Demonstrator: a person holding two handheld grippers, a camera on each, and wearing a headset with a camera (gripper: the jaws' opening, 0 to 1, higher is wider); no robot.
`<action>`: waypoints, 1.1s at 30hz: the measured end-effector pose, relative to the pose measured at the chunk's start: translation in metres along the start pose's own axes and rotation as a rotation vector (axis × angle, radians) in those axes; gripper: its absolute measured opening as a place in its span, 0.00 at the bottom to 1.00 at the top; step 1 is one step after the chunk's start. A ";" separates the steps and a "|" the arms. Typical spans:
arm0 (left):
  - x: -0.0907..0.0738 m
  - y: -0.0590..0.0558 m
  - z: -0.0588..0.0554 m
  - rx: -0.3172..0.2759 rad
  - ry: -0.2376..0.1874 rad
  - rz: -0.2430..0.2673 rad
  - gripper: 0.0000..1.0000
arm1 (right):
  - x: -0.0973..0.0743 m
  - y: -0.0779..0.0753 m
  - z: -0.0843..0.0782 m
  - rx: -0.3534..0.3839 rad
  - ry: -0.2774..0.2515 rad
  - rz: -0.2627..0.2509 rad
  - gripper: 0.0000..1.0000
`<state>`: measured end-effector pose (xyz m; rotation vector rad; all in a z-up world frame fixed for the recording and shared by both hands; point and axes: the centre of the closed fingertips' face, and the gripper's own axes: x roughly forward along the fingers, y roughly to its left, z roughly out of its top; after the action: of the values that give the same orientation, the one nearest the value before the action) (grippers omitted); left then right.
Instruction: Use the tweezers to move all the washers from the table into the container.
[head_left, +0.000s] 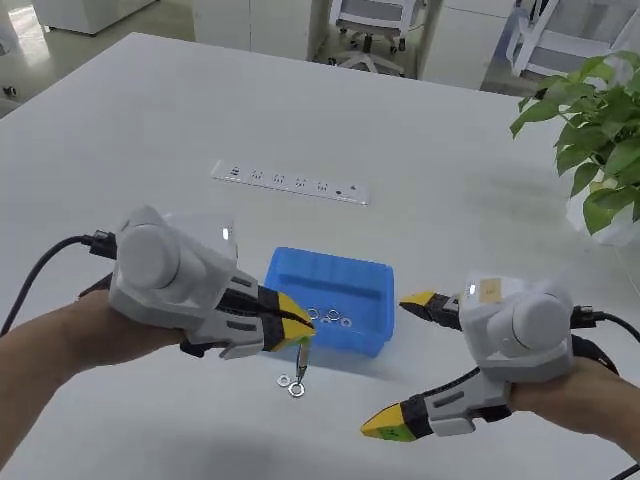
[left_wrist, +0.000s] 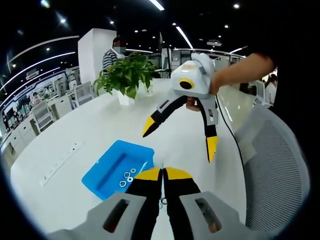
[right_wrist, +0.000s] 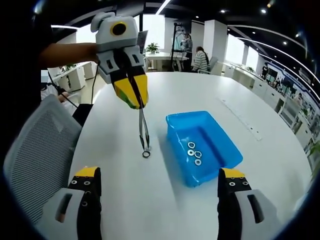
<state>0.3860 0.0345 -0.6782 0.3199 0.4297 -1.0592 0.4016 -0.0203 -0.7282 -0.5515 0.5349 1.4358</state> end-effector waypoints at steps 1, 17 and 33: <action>0.000 0.000 -0.001 0.000 0.001 -0.001 0.05 | 0.000 0.000 0.000 0.000 0.000 0.001 0.98; 0.006 -0.009 -0.011 -0.008 0.013 -0.014 0.05 | 0.007 0.013 -0.008 -0.010 0.020 0.036 0.95; 0.009 -0.012 -0.012 -0.010 0.005 -0.023 0.05 | 0.013 0.023 -0.009 -0.022 0.015 0.078 0.87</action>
<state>0.3771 0.0279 -0.6931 0.3090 0.4437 -1.0785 0.3790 -0.0152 -0.7440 -0.5650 0.5583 1.5144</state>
